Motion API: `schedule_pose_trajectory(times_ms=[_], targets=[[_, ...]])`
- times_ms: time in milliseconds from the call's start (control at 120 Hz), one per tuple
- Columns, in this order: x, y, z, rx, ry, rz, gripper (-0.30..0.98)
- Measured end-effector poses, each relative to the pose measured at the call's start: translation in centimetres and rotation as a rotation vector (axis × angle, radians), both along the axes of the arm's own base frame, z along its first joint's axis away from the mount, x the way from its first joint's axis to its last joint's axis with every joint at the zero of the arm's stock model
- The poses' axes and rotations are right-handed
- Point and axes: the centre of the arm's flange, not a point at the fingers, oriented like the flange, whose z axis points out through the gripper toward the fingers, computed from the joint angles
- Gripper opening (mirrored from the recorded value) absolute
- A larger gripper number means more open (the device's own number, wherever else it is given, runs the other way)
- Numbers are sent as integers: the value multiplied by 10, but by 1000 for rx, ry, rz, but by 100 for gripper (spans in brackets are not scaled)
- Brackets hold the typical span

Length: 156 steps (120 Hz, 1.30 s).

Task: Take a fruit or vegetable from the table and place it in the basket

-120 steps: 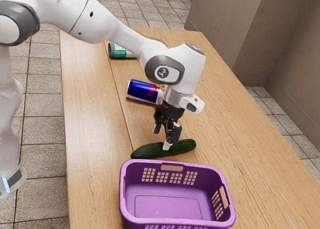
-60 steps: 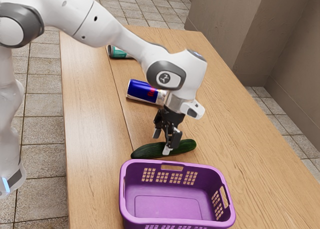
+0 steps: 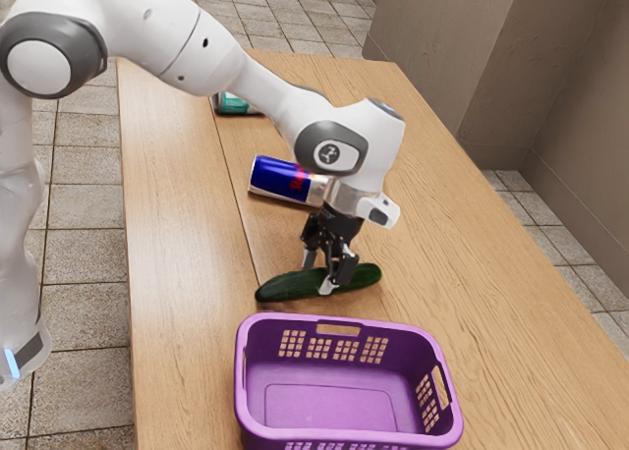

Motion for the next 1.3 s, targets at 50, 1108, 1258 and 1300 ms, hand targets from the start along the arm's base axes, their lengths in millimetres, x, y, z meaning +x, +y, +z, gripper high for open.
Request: schedule_pose_trajectory(times_ms=[50, 1108, 1258, 1300], targets=[[2, -4, -1, 1, -3, -7, 37], [-44, -186, 120, 50, -150, -402, 19], [-72, -218, 110, 31, -120, -461, 18], [-78, -227, 110, 28, -120, -477, 18]])
